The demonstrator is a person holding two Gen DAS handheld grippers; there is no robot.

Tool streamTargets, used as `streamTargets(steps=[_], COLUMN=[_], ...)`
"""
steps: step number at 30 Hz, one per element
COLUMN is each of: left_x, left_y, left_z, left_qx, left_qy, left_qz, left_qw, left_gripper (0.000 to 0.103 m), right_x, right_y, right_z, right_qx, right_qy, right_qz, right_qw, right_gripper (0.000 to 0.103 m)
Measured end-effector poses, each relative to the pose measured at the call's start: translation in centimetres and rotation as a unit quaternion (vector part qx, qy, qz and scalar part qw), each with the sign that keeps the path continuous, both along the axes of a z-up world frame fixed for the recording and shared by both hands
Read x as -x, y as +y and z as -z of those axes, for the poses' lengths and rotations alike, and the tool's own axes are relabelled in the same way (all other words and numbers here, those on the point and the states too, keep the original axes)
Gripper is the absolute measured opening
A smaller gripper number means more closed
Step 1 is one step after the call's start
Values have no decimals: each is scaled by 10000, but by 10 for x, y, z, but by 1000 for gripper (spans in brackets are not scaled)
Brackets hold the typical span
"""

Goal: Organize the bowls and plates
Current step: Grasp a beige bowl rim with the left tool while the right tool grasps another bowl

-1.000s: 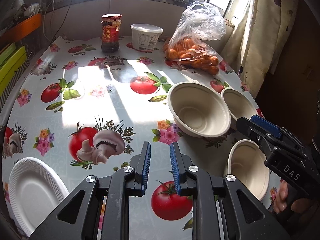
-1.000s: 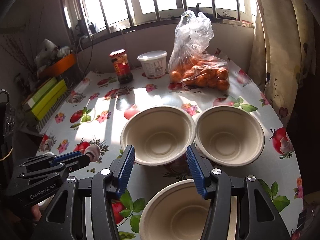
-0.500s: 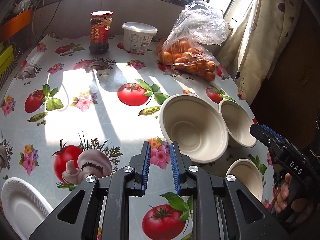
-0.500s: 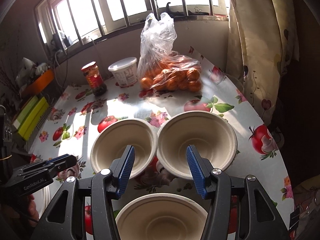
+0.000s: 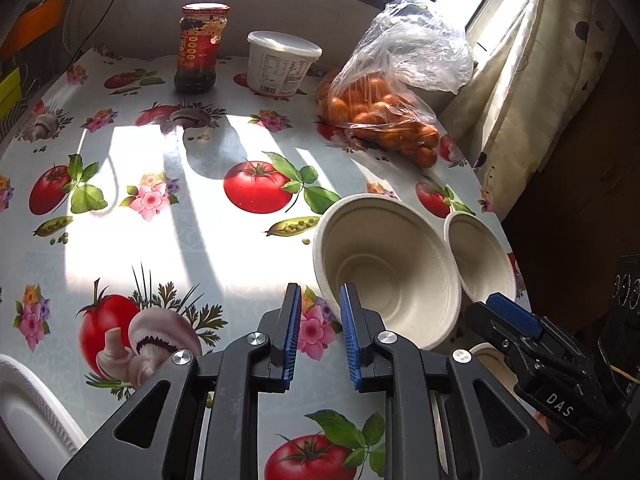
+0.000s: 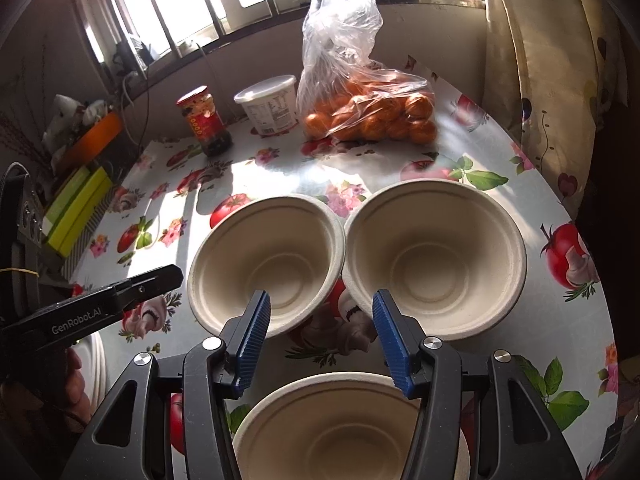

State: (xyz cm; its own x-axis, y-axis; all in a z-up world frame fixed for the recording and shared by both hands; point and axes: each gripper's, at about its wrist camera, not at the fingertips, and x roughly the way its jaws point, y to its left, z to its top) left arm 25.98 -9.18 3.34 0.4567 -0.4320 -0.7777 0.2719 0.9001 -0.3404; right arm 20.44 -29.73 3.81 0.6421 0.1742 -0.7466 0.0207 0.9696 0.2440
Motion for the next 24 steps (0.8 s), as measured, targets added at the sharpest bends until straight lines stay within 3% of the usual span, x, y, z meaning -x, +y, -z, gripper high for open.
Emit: streamTargets(steps=[14, 24], left_x=[-15, -20], left_y=[-9, -8], left_z=[7, 12], left_qx=[80, 154], left_qy=[99, 195], left_qz=[-23, -100], left_qw=[9999, 9996], left_gripper=[21, 13], right_x=[-11, -13], right_y=[5, 1], right_z=[11, 14], right_qx=[-286, -358], right_qy=[54, 54], right_qz=[-163, -66], right_qw=[9994, 9993], right_gripper=[30, 28])
